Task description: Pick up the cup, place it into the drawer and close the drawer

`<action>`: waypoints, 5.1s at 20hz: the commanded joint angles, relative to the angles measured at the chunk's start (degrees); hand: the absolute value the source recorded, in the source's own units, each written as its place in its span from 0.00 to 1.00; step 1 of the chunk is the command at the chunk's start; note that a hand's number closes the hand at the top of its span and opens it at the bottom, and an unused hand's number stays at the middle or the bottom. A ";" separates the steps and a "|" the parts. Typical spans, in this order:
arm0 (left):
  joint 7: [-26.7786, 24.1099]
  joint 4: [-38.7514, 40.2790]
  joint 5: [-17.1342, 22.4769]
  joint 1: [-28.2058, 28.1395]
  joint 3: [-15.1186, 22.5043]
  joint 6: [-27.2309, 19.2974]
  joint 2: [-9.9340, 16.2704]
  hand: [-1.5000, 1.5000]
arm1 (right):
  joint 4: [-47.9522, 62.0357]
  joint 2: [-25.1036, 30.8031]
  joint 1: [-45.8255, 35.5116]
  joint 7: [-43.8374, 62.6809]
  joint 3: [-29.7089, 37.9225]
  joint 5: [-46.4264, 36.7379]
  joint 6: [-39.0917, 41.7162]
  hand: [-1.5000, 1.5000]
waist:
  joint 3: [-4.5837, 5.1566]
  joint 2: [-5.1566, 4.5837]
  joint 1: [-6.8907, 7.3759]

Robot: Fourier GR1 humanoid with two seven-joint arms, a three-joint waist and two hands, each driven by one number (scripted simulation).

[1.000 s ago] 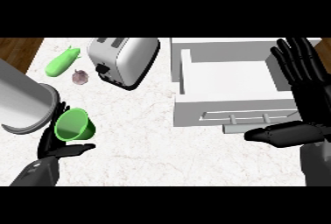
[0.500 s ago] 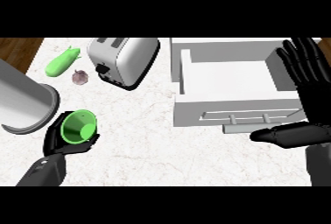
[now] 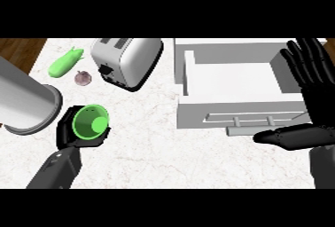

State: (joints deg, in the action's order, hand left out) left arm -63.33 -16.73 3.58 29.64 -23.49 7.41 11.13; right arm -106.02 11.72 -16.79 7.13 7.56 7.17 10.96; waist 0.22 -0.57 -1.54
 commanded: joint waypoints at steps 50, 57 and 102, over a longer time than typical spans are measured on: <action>52.58 -0.31 14.08 45.91 44.40 -23.30 -11.13 1.00 | 4.63 -0.76 -5.81 -2.88 -3.19 -0.94 2.37 0.00 | -0.37 -1.91 -9.02; 45.49 -3.33 21.43 41.98 41.87 -22.96 -11.13 0.00 | 5.35 -1.18 -7.00 -2.42 -4.26 6.13 8.01 0.00 | -0.28 -2.53 -10.14; 32.56 -21.00 35.40 23.59 37.00 -13.10 -2.48 0.00 | 73.01 6.01 -28.62 -29.58 -13.82 -34.17 -2.57 1.00 | -0.50 -0.75 9.42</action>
State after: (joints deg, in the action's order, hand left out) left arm -30.83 -35.20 38.89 55.61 13.42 -6.85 7.17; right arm -39.49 17.02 -39.73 -20.05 -10.58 -28.35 10.79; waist -0.20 -1.11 6.62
